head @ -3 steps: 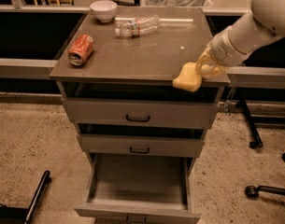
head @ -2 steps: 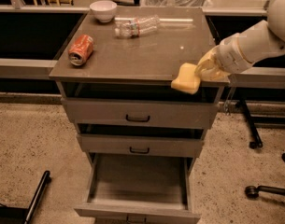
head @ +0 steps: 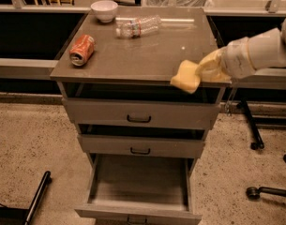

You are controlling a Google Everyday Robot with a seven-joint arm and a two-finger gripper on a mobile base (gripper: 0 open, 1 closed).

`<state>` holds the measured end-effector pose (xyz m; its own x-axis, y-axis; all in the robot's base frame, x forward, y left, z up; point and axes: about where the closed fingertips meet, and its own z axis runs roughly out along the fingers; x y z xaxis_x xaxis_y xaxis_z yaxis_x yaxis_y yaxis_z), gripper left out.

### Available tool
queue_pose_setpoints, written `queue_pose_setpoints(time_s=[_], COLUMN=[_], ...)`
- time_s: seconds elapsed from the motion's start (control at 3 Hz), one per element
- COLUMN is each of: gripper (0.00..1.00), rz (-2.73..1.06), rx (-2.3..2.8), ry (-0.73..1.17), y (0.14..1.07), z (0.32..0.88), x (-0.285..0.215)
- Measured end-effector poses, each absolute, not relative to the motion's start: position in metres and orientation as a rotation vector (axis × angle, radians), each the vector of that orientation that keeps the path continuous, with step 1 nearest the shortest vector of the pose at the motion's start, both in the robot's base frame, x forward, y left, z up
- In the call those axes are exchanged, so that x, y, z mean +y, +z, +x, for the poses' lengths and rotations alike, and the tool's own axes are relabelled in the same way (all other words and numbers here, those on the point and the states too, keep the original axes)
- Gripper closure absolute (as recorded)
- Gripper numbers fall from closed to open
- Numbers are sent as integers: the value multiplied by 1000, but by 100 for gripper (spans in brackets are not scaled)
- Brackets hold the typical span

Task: Place sponge into bottom drawer

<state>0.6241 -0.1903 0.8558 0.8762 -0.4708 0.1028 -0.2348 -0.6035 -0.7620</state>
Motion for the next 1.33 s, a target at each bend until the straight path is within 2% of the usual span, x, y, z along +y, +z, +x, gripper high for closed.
queue_pose_setpoints(time_s=[0.67,1.33], gripper=[100,100], rz=[-2250,-2326], rx=[242,155], ry=[-406,-419], y=[800,774], z=[580,579], x=[-197,-202])
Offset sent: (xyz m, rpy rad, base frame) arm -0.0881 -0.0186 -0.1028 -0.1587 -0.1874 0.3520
